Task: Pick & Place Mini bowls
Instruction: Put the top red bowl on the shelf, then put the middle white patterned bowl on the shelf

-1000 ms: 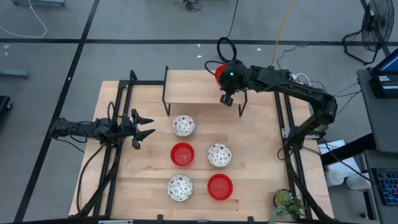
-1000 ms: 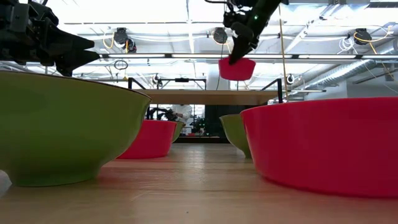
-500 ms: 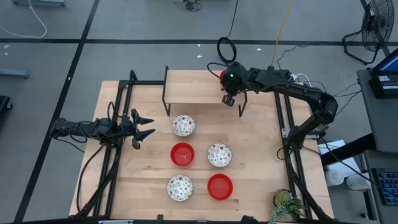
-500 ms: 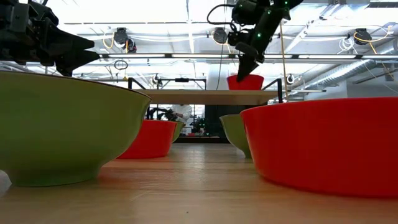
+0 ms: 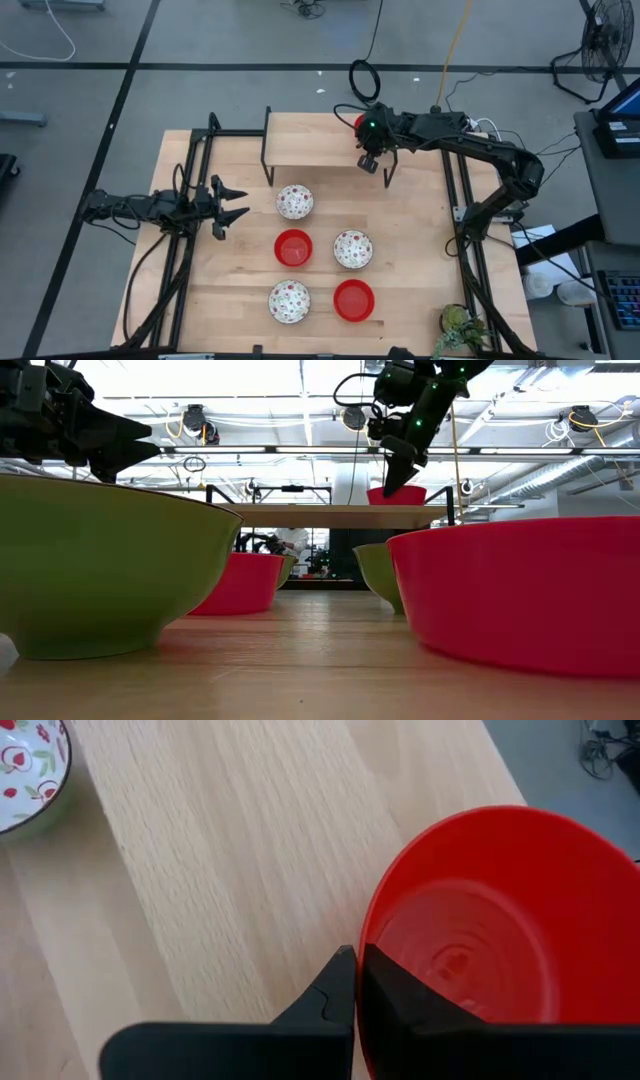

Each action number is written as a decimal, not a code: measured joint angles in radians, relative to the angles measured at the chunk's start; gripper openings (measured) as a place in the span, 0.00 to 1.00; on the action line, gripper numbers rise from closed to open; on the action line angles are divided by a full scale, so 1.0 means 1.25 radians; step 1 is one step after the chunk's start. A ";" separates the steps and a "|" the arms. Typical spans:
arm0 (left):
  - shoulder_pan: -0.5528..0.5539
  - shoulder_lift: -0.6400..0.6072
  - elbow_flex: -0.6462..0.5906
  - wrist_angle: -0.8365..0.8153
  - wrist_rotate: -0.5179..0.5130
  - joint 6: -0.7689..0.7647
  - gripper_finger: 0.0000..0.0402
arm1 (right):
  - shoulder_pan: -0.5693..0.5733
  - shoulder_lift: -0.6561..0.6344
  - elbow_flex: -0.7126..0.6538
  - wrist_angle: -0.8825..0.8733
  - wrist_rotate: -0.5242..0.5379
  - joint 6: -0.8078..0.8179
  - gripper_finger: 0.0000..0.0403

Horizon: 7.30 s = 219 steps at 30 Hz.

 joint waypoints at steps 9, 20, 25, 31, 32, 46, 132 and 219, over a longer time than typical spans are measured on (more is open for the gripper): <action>0.000 0.000 0.000 0.000 0.000 0.000 0.57 | 0.000 0.001 -0.002 0.016 -0.003 0.001 0.04; 0.000 0.000 0.000 0.000 0.000 0.000 0.57 | 0.001 -0.004 -0.003 0.028 0.001 0.008 0.12; 0.000 0.000 0.000 0.000 0.000 0.000 0.57 | 0.002 -0.026 -0.003 0.034 0.043 0.012 0.17; 0.000 0.000 0.000 0.000 0.000 0.000 0.57 | 0.002 -0.072 -0.003 0.051 0.061 0.023 0.24; 0.000 0.000 0.000 0.000 0.000 0.000 0.57 | 0.002 -0.081 -0.003 0.054 0.061 0.033 0.25; 0.000 0.000 0.000 0.000 0.000 0.000 0.57 | 0.083 -0.168 -0.002 0.140 -0.251 0.119 0.31; 0.000 0.000 0.000 0.000 0.000 0.000 0.57 | 0.478 -0.059 -0.429 0.273 -0.183 0.670 0.32; 0.005 0.000 0.000 0.158 -0.005 0.094 0.57 | 0.485 0.069 -0.379 1.173 0.214 -0.369 0.01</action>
